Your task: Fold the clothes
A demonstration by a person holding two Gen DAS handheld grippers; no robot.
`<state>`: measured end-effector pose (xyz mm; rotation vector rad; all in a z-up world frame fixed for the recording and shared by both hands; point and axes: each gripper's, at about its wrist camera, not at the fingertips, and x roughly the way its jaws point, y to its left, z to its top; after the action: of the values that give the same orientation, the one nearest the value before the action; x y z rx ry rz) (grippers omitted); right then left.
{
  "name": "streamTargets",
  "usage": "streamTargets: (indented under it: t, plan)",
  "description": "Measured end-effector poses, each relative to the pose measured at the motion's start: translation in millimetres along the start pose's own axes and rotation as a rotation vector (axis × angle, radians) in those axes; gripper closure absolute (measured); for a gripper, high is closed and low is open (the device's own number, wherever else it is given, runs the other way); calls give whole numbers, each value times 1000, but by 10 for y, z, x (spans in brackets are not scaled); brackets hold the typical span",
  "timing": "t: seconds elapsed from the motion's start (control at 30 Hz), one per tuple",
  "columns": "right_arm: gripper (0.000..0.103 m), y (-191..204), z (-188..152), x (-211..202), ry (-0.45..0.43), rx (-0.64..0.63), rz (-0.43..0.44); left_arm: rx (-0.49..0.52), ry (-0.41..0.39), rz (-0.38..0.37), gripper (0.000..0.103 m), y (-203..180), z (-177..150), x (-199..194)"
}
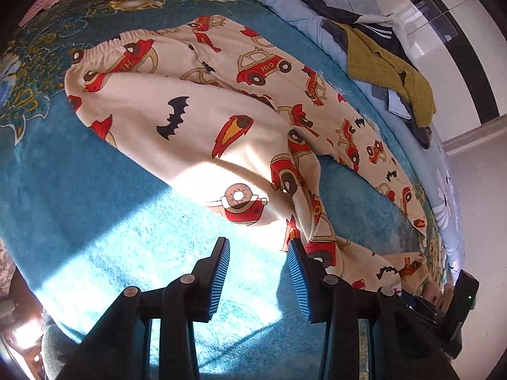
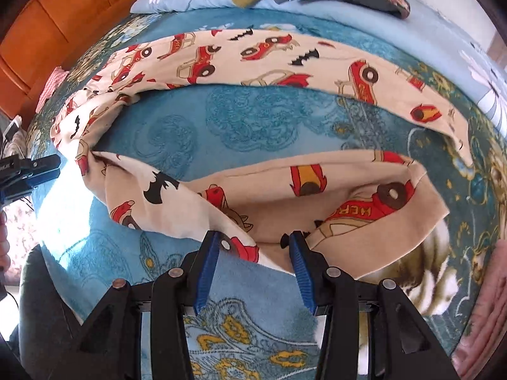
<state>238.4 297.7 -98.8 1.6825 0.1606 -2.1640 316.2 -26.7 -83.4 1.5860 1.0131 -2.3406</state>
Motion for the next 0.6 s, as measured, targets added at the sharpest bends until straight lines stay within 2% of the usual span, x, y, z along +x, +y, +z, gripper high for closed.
streamTargets:
  t: [0.13, 0.17, 0.2, 0.23, 0.27, 0.4, 0.53, 0.57, 0.6]
  plan:
    - [59, 47, -155, -72, -30, 23, 7, -43, -14, -7, 59, 91, -4, -84]
    - [69, 62, -192, -99, -40, 22, 7, -52, -17, -11, 59, 104, 0, -97]
    - [89, 74, -217, -113, -37, 17, -1, -56, -20, -11, 59, 107, 4, -111]
    - [96, 84, -239, -128, -34, 15, 0, -56, -24, -10, 59, 105, 4, -131]
    - [96, 88, -254, -149, -30, 18, 21, -55, -28, -10, 59, 107, 2, -150]
    - [97, 111, -259, -454, -48, 72, 186, -64, -47, -16, 59, 125, 36, -225]
    - [98, 24, -160, -1106, -139, 180, 551, -85, -70, -15, 58, 162, 95, -284]
    - [98, -42, -82, -1227, -166, 192, 572, -93, -72, -17, 57, 179, 107, -284]
    - [98, -124, 16, -1301, -195, 197, 543, -100, -70, -19, 56, 189, 111, -276]
